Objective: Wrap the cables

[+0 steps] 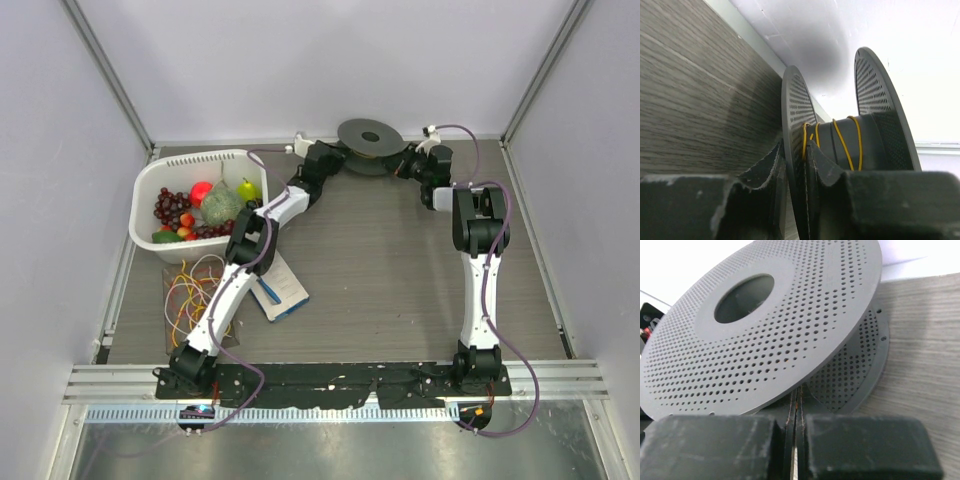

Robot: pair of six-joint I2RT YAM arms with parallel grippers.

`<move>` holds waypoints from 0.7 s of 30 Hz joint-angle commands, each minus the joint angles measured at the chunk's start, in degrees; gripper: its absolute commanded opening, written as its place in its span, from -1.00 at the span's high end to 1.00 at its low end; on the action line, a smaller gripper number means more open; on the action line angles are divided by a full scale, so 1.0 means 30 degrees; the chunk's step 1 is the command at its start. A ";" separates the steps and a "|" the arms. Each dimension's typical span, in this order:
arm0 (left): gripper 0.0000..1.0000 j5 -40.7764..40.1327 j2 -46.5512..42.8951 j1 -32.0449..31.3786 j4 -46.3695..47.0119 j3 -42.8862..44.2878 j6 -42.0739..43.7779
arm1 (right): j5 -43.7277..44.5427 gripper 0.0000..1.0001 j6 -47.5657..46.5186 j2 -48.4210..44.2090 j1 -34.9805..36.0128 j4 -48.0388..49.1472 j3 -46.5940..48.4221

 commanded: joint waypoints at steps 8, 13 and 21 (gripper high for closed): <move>0.43 0.0780 -0.0047 -0.0785 -0.0336 0.0076 0.0562 | -0.0519 0.99 -0.0572 0.0874 0.0103 0.0779 0.2508; 0.32 0.1013 -0.0663 -0.0785 -0.0482 -0.0890 0.0122 | -0.0431 0.99 -0.0397 0.0933 0.0103 0.0690 0.2508; 0.05 0.2390 -0.2273 -0.0785 -0.0190 -0.3086 -0.0435 | -0.0577 0.99 -0.0368 0.0904 0.0074 0.0164 0.2538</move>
